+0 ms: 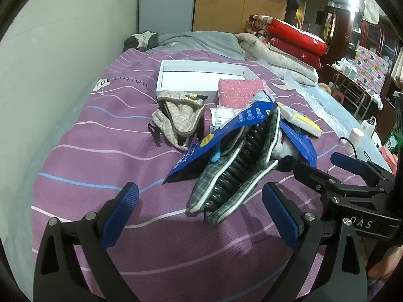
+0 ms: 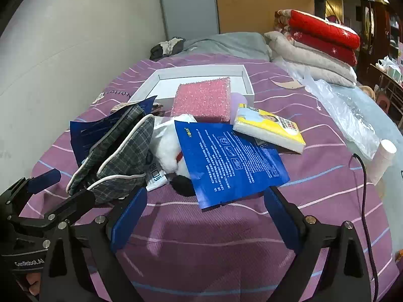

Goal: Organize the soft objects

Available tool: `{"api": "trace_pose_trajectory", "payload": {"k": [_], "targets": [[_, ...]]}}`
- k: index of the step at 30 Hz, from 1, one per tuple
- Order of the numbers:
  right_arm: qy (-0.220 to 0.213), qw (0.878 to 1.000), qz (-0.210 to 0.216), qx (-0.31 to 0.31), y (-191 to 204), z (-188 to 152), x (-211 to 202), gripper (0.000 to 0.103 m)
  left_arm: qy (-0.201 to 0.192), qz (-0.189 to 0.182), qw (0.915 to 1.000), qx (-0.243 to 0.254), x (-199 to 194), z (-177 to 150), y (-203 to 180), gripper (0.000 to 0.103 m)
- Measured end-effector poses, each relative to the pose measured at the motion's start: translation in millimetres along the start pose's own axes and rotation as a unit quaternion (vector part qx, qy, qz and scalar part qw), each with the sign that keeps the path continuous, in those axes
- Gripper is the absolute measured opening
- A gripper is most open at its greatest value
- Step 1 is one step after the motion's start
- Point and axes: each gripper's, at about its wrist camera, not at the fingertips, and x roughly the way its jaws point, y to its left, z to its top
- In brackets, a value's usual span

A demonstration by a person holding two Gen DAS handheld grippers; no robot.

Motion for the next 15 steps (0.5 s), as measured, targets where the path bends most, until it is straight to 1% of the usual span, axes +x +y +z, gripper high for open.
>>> {"api": "trace_pose_trajectory", "payload": {"k": [5,15], "targets": [[0.001,1.000,0.001,0.001,-0.3,-0.2,0.8,0.095,0.003,-0.001,1.0000,0.000,1.7,-0.4,0.7,0.098],[0.007,1.000,0.008,0.008,-2.4,-0.8,4.6,0.091,0.003,-0.001,1.0000,0.000,1.3,-1.4,0.1,0.098]]}}
